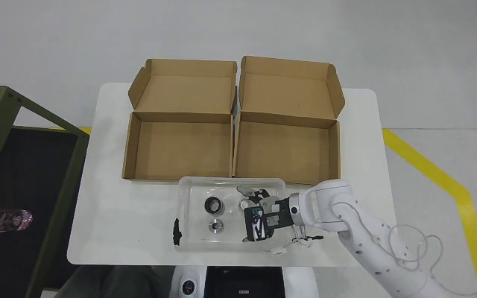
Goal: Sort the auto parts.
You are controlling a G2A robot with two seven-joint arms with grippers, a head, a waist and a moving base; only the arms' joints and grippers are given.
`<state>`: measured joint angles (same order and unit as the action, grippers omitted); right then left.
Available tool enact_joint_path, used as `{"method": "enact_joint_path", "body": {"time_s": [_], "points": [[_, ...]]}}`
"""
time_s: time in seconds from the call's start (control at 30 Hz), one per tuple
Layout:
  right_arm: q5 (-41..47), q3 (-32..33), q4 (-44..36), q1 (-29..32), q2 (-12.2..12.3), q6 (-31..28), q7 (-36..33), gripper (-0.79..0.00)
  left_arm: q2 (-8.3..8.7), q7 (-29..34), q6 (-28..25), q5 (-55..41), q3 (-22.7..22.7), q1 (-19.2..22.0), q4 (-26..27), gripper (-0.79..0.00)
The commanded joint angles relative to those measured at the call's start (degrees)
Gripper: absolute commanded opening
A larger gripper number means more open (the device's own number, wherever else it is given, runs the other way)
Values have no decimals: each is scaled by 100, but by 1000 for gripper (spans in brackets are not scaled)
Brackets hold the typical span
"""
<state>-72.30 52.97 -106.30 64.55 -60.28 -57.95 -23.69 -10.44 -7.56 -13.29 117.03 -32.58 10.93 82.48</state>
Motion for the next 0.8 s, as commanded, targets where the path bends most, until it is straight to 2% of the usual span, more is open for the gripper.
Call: {"method": "enact_joint_path", "body": {"time_s": [0.0, 0.07, 0.27, 0.33, 0.4, 0.43, 0.6, 0.7, 0.77], "points": [[-4, -19, 83, -36, -5, 26, 31, 0, 0, 0, 0, 0, 0, 0, 0, 0], [-11, -39, 154, -70, -9, 41, 54, 0, 0, 0, 0, 0, 0, 0, 0, 0], [-25, -112, 347, -180, -27, 88, 120, -185, 0, 0, 0, 0, 0, 0, 0, 0], [-27, -141, 405, -217, -36, 112, 144, -277, 0, 0, 0, 0, 0, 0, 0, 0], [-29, -173, 455, -250, -44, 130, 166, -292, 0, 0, 0, 0, 0, 0, 0, 0], [-38, -185, 485, -267, -48, 148, 169, -351, 0, 0, 0, 0, 0, 0, 0, 0], [-72, -247, 618, -331, -67, 229, 213, -434, 0, 0, 0, 0, 0, 0, 0, 0], [-85, -267, 685, -364, -74, 262, 237, -529, 0, 0, 0, 0, 0, 0, 0, 0], [-94, -277, 708, -378, -76, 275, 254, -656, 0, 0, 0, 0, 0, 0, 0, 0]]}}
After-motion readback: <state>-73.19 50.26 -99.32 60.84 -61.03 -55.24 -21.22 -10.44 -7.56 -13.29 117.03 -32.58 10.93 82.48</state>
